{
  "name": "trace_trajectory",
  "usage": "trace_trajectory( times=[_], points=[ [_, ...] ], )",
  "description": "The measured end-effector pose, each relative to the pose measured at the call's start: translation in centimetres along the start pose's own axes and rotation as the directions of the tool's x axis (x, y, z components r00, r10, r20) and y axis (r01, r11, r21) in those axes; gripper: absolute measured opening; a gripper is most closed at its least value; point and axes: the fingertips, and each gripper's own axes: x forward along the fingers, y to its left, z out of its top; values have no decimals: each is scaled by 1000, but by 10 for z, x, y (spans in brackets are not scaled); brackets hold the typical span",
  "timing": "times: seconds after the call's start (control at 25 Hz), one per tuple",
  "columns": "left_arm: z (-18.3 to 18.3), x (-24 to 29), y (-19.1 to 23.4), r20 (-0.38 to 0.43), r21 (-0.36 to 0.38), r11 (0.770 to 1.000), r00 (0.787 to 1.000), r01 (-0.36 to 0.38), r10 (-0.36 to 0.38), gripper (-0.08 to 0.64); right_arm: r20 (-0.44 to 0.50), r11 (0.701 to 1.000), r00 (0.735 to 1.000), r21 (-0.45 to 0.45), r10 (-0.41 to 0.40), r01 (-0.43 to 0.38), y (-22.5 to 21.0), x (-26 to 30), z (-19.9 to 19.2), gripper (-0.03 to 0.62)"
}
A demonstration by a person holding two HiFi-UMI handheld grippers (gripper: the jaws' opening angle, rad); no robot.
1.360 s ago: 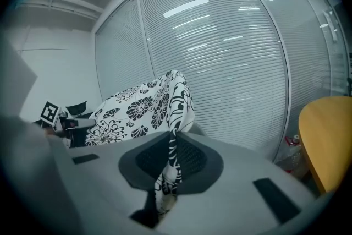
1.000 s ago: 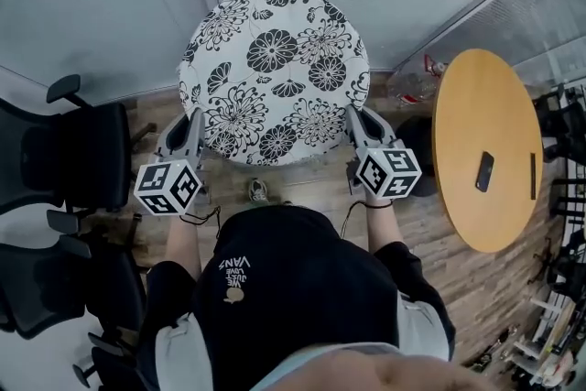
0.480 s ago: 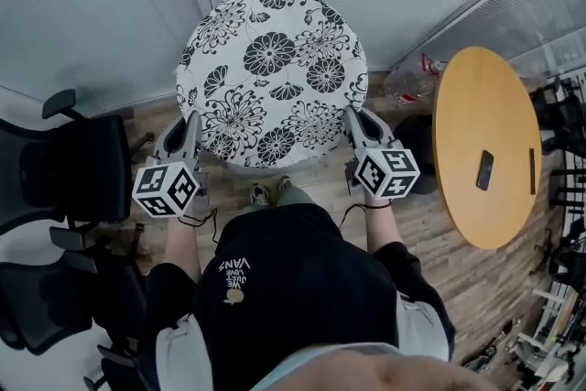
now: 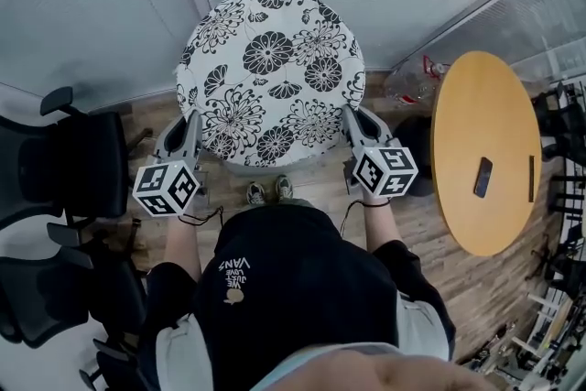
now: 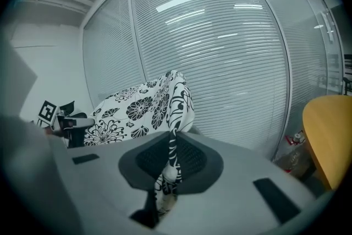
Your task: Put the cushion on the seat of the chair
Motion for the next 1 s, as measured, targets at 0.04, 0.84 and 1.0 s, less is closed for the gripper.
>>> trace_trajectory(
  times=[0.04, 0.84, 1.0],
  points=[
    [0, 0, 0, 1, -1, 1000, 1000, -3, 3, 37, -1, 1000, 1000, 0, 2, -2, 0, 0, -1, 34],
    [-1, -1, -1, -26, -8, 999, 999, -35, 35, 36, -29, 1000, 1000, 10, 11, -10, -4, 3, 0, 34],
    [2, 1, -1, -47, -10, 999, 998, -41, 41, 37, -50, 1000, 999, 16, 11, -10, -5, 5, 2, 34]
  ],
)
